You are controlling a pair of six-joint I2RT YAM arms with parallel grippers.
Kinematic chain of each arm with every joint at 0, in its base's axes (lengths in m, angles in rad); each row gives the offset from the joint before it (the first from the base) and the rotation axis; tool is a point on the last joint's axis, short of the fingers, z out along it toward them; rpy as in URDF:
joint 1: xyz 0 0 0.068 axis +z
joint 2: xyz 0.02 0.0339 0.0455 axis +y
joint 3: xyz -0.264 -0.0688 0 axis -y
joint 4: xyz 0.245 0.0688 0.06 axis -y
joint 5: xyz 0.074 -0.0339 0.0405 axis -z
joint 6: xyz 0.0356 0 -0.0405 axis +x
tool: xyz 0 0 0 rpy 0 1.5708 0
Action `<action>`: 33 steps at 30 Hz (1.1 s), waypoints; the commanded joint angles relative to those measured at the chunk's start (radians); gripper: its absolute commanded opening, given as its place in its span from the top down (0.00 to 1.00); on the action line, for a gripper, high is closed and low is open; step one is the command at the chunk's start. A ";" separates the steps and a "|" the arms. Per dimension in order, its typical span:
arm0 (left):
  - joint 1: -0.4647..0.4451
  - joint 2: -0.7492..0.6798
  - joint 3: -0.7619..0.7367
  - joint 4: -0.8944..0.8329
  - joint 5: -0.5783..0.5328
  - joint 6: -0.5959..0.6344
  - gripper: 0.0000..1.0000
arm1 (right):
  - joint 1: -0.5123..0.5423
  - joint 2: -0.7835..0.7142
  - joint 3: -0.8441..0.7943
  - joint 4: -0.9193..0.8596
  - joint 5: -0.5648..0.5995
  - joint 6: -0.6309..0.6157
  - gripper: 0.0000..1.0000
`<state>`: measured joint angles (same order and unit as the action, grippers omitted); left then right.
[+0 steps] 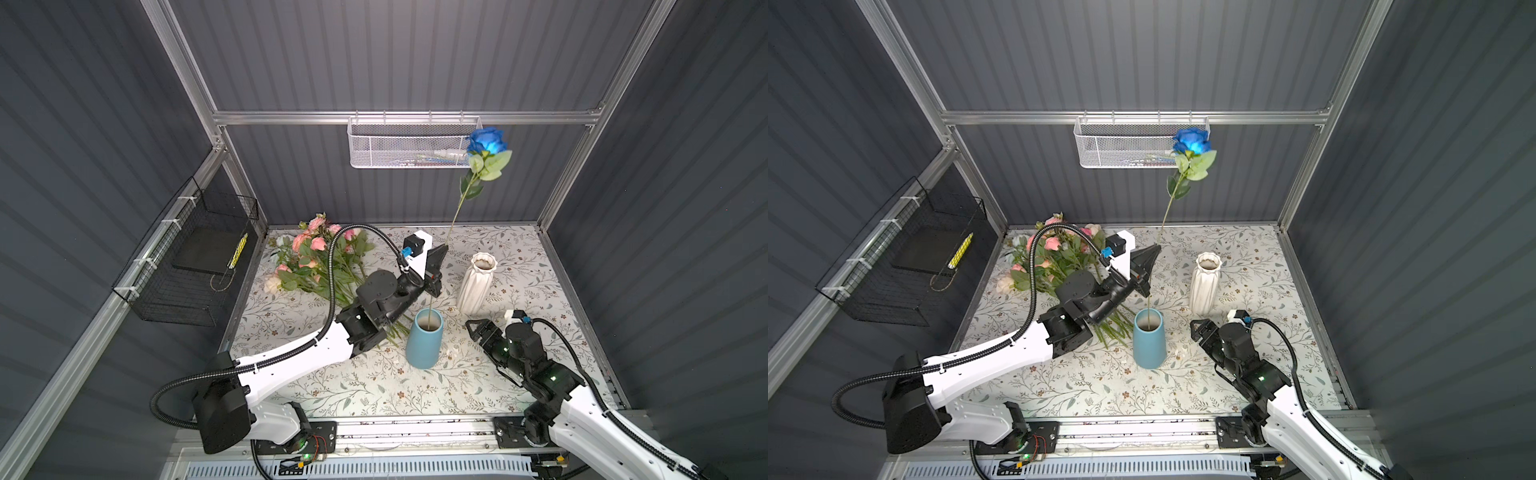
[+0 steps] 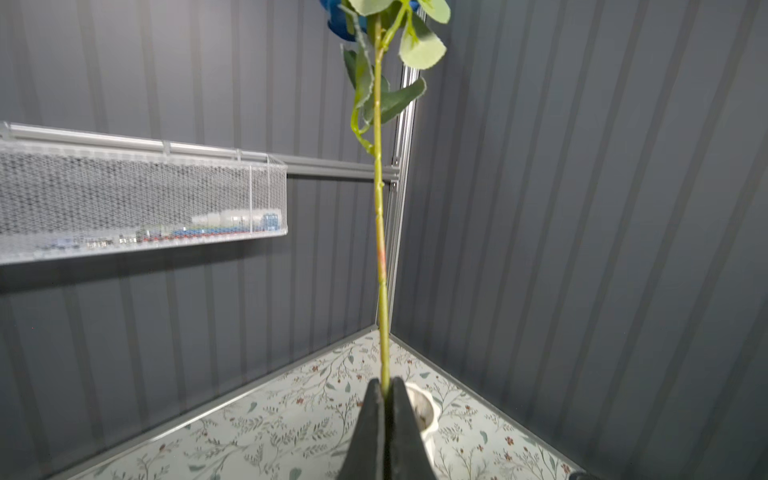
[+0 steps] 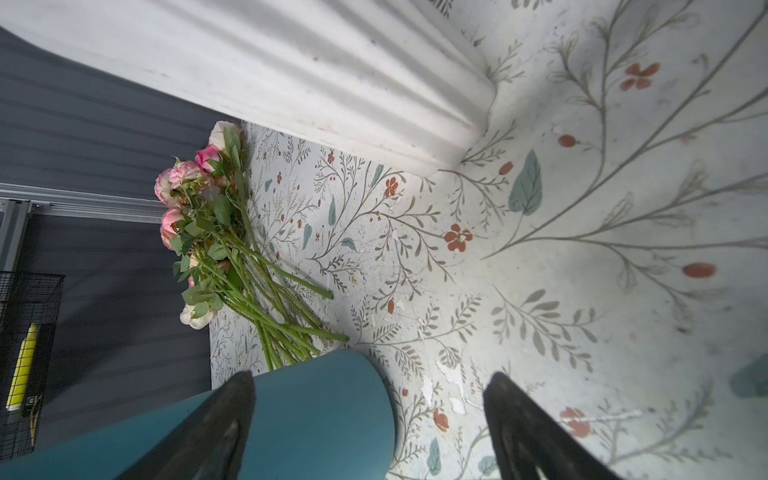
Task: Arrange the flowers into the vase
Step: 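Lower the blue rose stem into the teal vase and release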
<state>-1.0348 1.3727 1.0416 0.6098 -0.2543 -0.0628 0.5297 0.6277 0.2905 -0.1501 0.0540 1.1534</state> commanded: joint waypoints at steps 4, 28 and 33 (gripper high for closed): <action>-0.041 -0.054 -0.153 0.074 -0.095 -0.069 1.00 | -0.005 0.015 0.035 -0.017 0.026 -0.040 0.12; -0.073 -0.373 -0.222 -0.420 -0.336 -0.257 0.32 | -0.009 0.032 0.047 -0.005 0.025 -0.046 0.08; -0.073 -0.449 -0.241 -0.651 -0.496 -0.422 0.12 | -0.011 0.042 0.036 -0.006 0.048 -0.024 0.07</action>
<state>-1.1011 0.9604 0.8047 0.1551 -0.6151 -0.3607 0.5236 0.6689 0.3096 -0.1463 0.0700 1.1213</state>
